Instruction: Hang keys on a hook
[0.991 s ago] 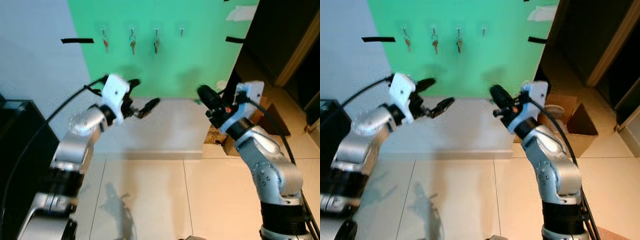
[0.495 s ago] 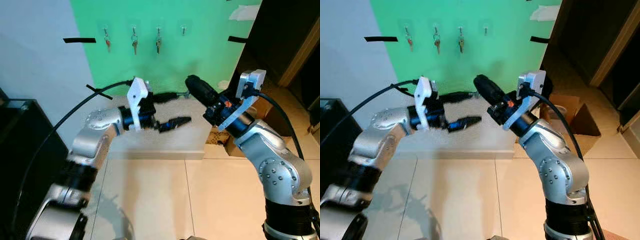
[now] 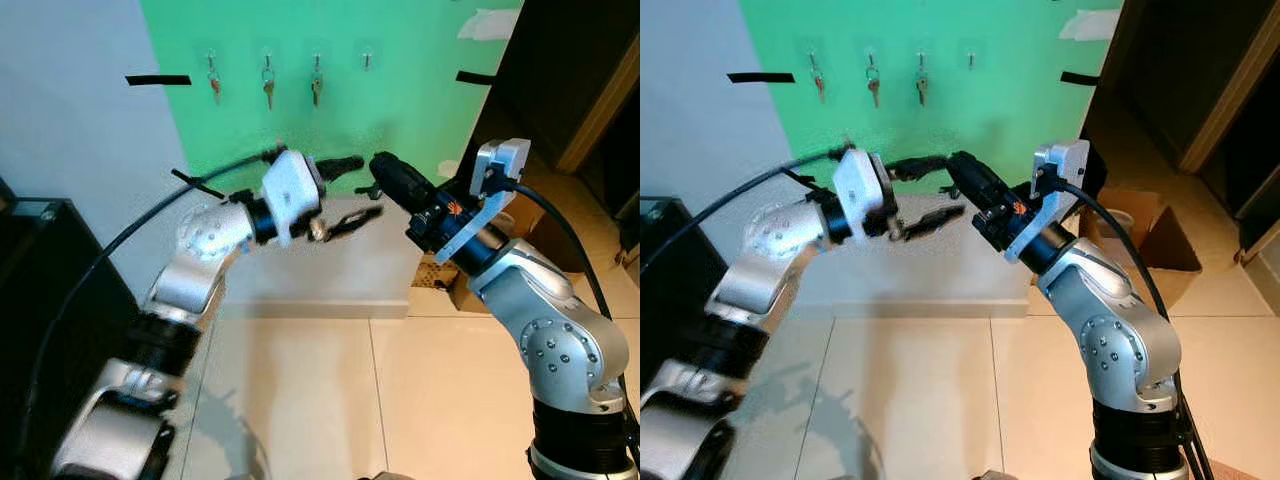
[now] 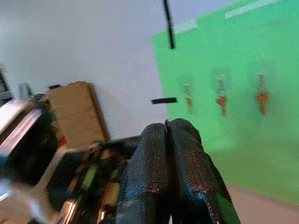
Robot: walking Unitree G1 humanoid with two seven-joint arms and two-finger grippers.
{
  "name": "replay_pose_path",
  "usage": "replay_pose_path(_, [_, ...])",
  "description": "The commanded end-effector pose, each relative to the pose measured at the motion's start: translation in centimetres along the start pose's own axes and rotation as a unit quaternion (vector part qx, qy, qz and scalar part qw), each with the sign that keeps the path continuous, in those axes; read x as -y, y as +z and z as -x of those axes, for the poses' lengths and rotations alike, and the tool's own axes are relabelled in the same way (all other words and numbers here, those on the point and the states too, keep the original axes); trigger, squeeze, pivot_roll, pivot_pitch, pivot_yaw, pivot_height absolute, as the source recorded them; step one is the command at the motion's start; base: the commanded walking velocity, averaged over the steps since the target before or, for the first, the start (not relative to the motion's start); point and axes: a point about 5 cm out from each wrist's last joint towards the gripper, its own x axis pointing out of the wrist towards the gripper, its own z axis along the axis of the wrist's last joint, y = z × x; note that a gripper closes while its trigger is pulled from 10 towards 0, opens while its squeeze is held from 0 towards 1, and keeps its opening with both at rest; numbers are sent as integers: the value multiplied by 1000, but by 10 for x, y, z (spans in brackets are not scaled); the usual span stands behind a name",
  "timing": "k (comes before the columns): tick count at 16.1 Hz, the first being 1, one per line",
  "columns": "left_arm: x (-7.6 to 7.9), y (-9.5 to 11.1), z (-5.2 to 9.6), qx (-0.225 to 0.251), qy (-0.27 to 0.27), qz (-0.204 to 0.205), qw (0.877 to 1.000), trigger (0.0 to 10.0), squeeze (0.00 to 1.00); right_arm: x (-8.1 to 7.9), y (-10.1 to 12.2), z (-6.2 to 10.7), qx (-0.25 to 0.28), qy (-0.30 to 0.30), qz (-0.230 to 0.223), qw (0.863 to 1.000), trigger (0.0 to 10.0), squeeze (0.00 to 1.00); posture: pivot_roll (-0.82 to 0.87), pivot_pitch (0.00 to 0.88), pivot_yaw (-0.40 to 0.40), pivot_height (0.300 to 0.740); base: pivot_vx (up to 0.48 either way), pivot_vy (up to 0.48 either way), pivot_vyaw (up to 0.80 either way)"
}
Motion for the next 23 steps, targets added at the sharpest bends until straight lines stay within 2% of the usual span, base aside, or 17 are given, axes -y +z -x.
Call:
replay_pose_path(1, [0, 1, 2, -2, 15, -48, 999, 0, 0, 1, 3, -4, -3, -5, -1, 1000, 10000, 0, -90, 0, -15, 740, 0, 0, 0])
replay_pose_path(6, [1, -3, 0, 13, 66, -40, 997, 0, 0, 3, 3, -7, -2, -14, -2, 1000, 10000, 0, -90, 0, -12, 740, 0, 0, 0])
replay_pose_path(8, [3, -5, -3, 25, 68, -20, 997, 0, 0, 2, 3, -8, -2, -15, -2, 1000, 10000, 0, -107, 0, 0, 740, 0, 0, 0])
replay_pose_path(12, [5, -6, -13, 38, 66, -9, 997, 0, 0, -1, 6, -9, -1, -11, 1, 1000, 10000, 0, -124, 0, 15, 740, 0, 0, 0])
replay_pose_path(23, [4, -5, -19, 54, 71, 8, 996, 0, 0, -2, 5, -9, -4, -13, 0, 1000, 10000, 0, -135, 0, 26, 740, 0, 0, 0])
